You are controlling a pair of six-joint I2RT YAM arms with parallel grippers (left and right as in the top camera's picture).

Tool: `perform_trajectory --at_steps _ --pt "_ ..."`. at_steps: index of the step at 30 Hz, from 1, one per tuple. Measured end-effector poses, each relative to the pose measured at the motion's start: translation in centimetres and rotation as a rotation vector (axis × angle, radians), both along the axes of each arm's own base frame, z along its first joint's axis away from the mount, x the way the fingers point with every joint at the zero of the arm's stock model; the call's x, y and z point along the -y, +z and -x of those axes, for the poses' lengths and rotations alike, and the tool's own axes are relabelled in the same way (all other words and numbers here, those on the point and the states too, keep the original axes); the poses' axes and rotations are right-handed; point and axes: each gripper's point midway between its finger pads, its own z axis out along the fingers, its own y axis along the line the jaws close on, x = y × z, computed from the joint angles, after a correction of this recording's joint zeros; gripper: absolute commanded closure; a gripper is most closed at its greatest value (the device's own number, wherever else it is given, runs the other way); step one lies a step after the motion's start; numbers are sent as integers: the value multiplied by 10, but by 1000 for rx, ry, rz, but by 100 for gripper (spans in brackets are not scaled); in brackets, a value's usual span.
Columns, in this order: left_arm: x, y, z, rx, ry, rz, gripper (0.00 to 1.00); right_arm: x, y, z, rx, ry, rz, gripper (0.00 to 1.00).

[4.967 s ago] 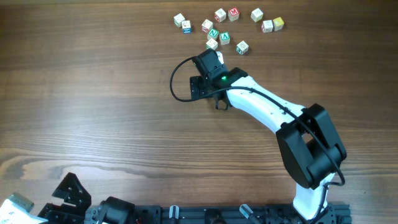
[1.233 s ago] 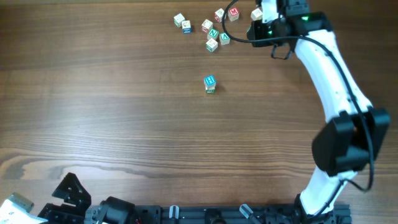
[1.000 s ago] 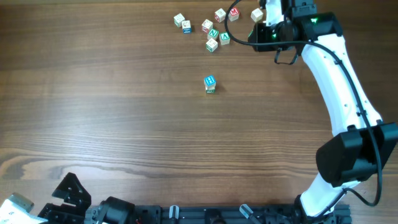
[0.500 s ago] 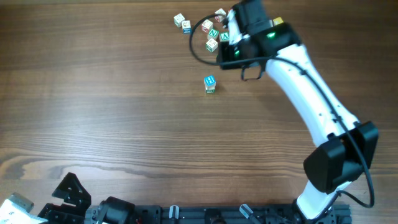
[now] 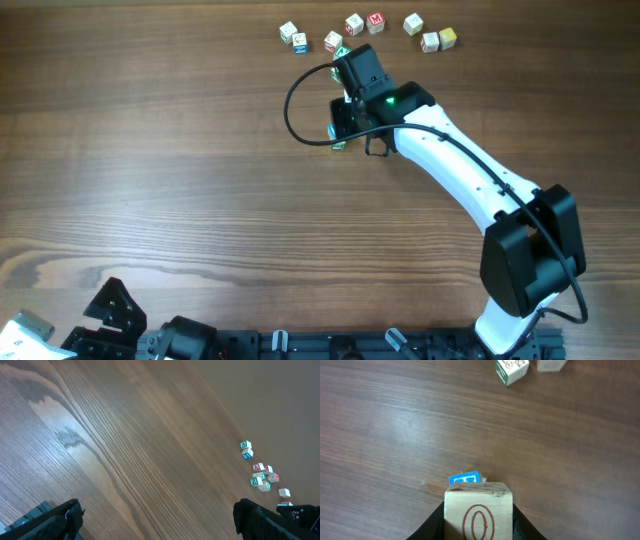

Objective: Form a tower
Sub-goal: 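Carry the O block over the H-on-ladybug stack, then lower the O block onto the H block and hold it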

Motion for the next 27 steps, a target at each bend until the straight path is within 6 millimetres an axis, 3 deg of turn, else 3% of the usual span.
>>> perform_trajectory --at_steps 6,11,20,27 --pt "0 0 0 0 0 0 0 -4 2 -3 32 80 22 90" --pt "0 0 0 0 0 0 0 -16 -13 4 -11 193 12 88" --pt "0 0 0 0 0 0 0 -23 -17 3 -8 234 -3 87" --pt "0 0 0 0 0 0 0 -22 -47 4 -64 247 31 87"
